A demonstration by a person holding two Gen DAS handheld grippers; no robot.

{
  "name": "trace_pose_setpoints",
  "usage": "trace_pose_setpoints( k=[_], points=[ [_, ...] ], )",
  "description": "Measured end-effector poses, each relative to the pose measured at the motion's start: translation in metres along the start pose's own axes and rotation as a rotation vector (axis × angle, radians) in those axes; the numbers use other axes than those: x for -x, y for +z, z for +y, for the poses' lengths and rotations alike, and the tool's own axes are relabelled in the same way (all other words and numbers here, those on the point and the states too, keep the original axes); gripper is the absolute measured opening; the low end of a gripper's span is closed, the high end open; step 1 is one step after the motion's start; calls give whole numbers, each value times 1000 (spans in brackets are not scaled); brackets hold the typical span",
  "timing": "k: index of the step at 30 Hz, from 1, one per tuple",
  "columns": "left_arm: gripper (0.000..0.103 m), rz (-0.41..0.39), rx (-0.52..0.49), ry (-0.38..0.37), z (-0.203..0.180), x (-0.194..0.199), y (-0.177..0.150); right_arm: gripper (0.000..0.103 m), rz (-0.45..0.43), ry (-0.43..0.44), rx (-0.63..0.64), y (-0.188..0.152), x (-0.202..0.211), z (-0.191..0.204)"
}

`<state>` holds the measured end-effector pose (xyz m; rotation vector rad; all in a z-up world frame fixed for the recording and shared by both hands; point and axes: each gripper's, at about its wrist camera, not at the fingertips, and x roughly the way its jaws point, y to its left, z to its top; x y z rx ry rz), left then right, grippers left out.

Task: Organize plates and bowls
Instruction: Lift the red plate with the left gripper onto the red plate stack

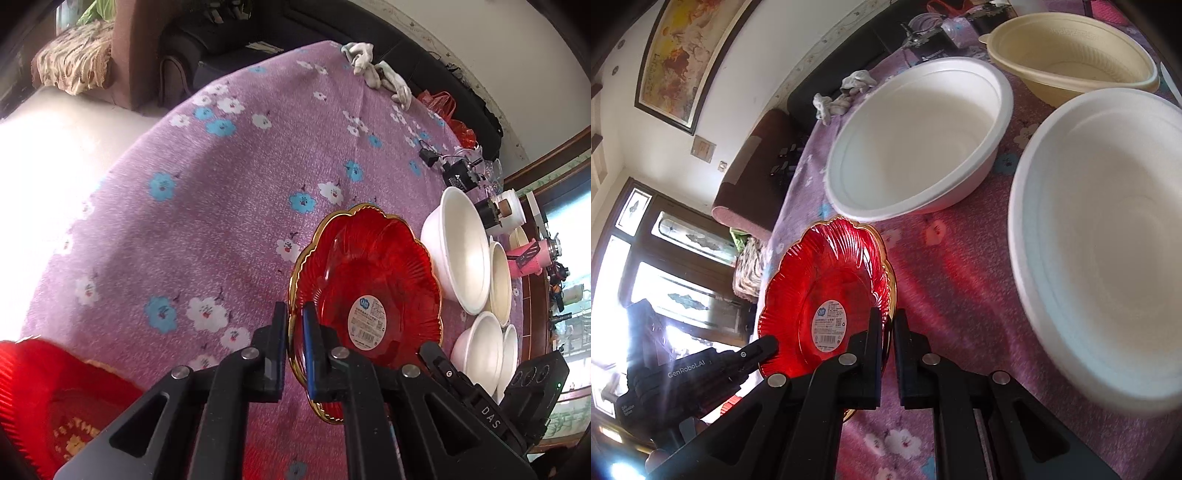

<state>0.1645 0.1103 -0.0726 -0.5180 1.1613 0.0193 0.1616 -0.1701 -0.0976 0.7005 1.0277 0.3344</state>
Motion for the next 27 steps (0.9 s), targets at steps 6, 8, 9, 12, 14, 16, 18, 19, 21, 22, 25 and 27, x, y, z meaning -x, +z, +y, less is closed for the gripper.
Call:
trace_pose_setpoints(
  k=[6,8,9,12,14,16,18,19,21,22,25,27],
  points=[
    [8,-46,-23,-16,4,35,-12,8,-10,41,17,-11,13,14],
    [8,-65,-34,-15,5,48,-16,7,-22,59,22,-16,20,20],
    [8,-78,-44,-10,6,56,-19,7,-29,68,27,-20,24,24],
    [8,-119,-68,0,14,81,-29,7,-39,91,55,-32,34,40],
    [8,-138,-77,6,21,95,-35,7,-37,107,80,-41,40,51],
    [8,-157,-88,17,30,109,-42,7,-37,124,107,-50,46,65],
    [8,-172,-95,38,42,124,-53,7,-30,133,136,-61,51,77],
    [8,-176,-98,43,47,129,-55,7,-27,138,149,-66,53,83],
    [8,-187,-105,63,59,141,-65,7,-16,149,182,-80,55,97],
    [8,-188,-106,74,66,147,-70,8,-9,152,192,-86,56,101],
    [8,-190,-108,100,80,157,-82,8,23,157,231,-108,53,114],
    [8,-189,-103,115,92,163,-90,8,50,155,250,-121,49,118]
  ],
)
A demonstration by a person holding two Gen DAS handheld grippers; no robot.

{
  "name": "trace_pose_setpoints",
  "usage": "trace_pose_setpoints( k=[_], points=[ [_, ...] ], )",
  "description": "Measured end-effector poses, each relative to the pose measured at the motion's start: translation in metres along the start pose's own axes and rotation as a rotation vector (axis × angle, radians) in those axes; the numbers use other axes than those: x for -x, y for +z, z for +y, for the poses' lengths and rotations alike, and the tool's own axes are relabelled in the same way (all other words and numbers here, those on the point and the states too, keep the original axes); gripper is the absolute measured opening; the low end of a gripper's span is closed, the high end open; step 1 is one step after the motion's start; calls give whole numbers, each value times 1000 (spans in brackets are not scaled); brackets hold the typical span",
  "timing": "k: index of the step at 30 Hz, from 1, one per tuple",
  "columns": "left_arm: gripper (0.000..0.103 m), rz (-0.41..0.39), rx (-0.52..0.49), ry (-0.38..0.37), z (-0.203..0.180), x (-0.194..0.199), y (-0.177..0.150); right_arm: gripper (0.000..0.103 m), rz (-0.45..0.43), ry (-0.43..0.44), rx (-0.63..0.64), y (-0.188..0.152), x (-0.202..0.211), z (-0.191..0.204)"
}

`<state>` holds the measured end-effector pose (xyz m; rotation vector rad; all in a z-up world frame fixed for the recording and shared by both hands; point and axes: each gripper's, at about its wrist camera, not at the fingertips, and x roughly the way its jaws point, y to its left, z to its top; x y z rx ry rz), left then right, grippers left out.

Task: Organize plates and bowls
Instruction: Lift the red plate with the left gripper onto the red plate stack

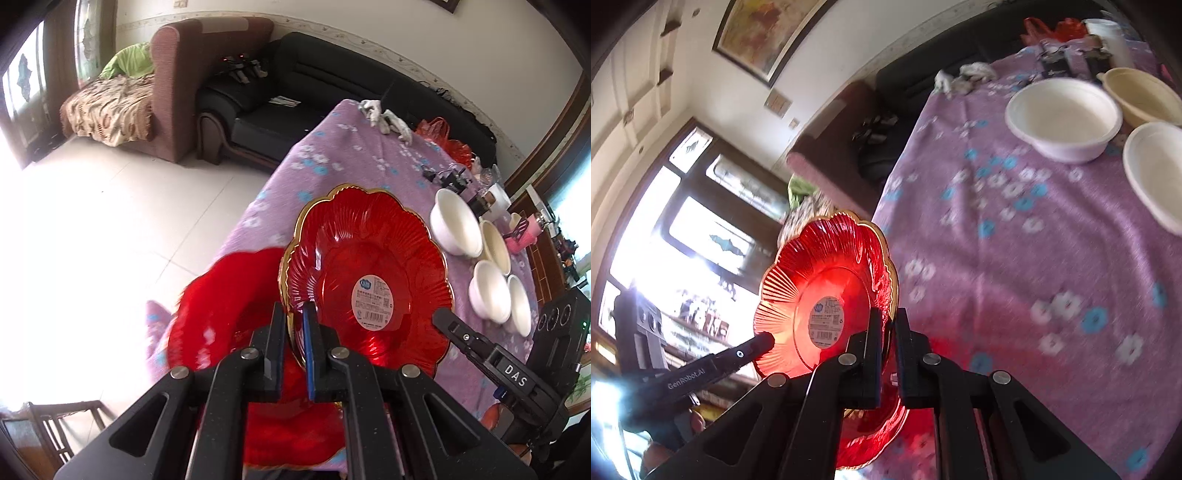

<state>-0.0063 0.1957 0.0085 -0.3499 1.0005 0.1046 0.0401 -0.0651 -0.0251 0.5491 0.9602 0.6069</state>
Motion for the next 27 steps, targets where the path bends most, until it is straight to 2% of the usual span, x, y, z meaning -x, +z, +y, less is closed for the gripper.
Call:
trace_pose_setpoints(
  k=[7,16,22,27],
  points=[
    [8,41,5,50,31,1,-28,8,102,-4,25,-30,-31,12],
    [8,110,5,82,51,-16,-44,8,173,-40,37,-45,-65,10],
    [9,120,-29,98,48,-21,-45,8,171,-62,58,-48,-71,12],
    [11,99,-78,157,42,-16,-45,9,143,-101,112,-49,-71,16]
  ],
)
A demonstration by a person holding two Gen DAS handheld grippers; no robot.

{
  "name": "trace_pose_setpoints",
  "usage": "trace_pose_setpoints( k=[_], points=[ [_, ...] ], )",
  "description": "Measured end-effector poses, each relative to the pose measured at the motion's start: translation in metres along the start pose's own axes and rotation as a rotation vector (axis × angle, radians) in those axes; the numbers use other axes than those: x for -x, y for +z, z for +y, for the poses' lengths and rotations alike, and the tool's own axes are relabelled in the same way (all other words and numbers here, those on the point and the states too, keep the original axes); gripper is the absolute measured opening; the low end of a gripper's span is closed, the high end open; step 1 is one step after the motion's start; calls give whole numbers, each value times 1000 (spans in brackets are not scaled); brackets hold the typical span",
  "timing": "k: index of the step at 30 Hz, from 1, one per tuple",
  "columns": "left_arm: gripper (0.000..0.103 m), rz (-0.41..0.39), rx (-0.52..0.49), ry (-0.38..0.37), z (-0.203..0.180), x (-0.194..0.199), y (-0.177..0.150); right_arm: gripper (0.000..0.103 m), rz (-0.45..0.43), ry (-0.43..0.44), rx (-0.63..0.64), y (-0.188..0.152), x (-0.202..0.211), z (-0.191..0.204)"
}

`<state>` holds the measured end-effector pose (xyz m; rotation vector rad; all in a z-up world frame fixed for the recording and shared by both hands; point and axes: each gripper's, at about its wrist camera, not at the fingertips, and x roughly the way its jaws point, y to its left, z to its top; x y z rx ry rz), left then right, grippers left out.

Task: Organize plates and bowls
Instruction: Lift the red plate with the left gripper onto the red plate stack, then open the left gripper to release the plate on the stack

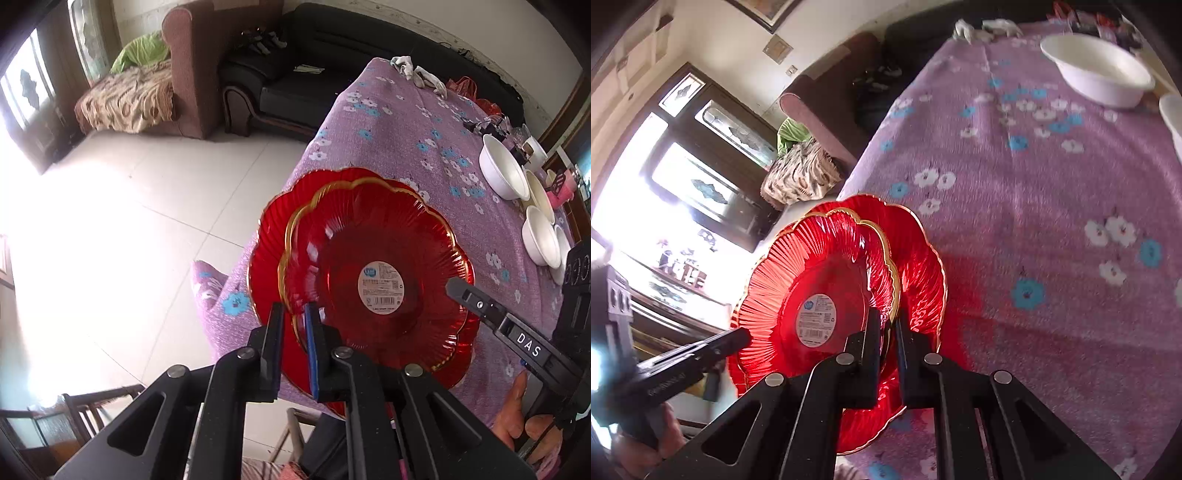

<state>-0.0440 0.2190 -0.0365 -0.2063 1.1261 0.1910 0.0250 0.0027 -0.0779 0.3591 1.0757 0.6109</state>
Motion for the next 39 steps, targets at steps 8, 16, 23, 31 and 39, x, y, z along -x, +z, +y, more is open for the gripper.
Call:
trace_pose_setpoints(
  k=[8,16,23,31,39],
  points=[
    [13,-127,-6,27,-6,32,0,11,-39,-104,118,1,1,9],
    [25,-242,-13,-77,-49,55,3,31,-135,-97,267,5,30,16],
    [26,-241,47,-104,-45,53,3,33,-6,-76,302,7,-1,17],
    [27,-225,121,-104,-23,43,3,38,0,-283,607,-5,-9,53],
    [30,-211,121,-135,-22,39,0,39,46,-374,714,-2,10,65]
  ],
)
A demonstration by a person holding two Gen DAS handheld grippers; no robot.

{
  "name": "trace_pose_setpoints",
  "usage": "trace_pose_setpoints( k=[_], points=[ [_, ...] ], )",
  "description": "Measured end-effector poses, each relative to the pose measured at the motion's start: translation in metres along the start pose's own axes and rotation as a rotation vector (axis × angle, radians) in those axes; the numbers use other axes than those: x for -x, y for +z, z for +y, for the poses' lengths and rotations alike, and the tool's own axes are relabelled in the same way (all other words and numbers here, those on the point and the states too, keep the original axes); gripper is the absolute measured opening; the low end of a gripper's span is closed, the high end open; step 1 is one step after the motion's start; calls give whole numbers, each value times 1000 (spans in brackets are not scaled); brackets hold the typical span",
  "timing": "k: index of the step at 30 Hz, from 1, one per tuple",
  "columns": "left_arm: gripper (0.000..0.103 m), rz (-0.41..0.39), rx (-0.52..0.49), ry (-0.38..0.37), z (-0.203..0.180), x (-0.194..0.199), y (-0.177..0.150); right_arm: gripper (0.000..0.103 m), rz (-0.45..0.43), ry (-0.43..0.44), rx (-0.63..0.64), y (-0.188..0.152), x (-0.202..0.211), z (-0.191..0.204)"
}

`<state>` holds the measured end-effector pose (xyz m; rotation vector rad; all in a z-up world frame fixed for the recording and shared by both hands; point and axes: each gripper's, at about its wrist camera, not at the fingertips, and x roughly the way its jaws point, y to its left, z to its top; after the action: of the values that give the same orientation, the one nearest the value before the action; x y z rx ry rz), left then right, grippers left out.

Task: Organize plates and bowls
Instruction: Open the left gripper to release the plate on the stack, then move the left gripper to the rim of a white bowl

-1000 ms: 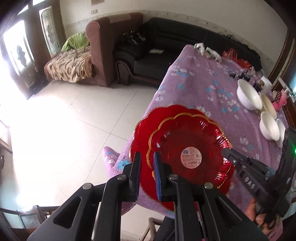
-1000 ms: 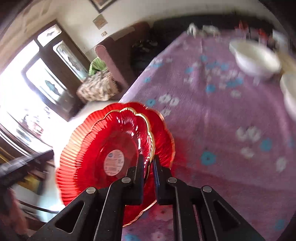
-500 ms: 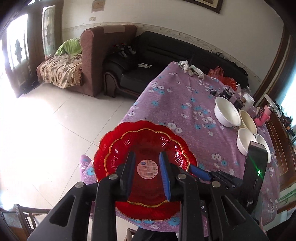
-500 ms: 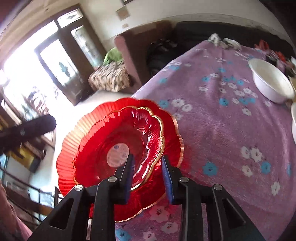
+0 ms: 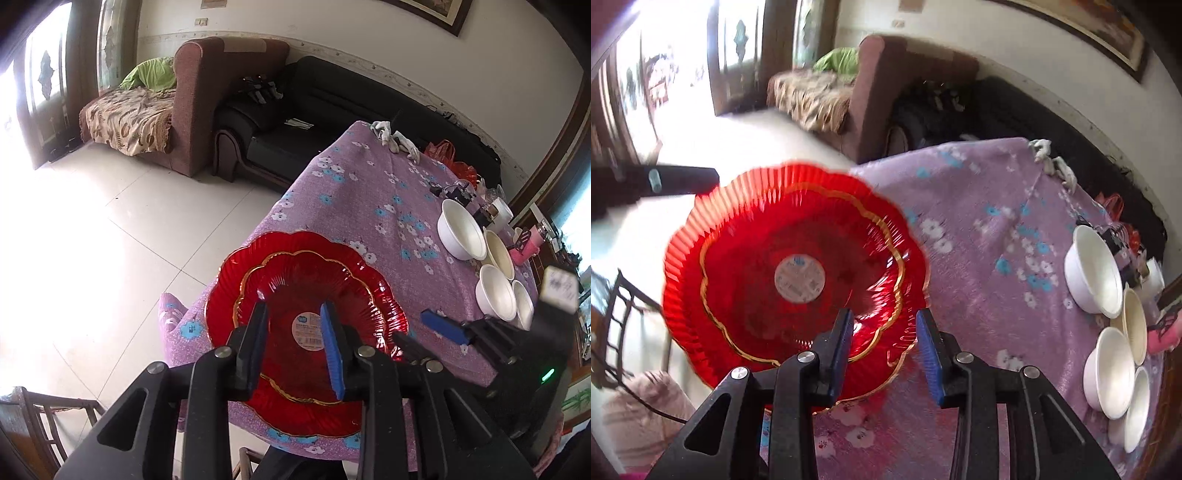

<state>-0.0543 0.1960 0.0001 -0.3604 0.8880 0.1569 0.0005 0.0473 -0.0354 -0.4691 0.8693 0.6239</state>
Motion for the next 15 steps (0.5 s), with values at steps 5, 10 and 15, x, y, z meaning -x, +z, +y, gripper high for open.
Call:
trace_pose_setpoints(
  k=[5,10,15],
  points=[
    [36,12,-45,-42,-23,-6,-5,59,-100,120,-313,-11,19,-64],
    [44,43,-107,-84,-59,-19,-13,59,-160,278,-584,-64,21,-123],
    [61,89,-191,-124,-110,-40,-28,59,-233,268,-703,-117,38,-164]
  ],
)
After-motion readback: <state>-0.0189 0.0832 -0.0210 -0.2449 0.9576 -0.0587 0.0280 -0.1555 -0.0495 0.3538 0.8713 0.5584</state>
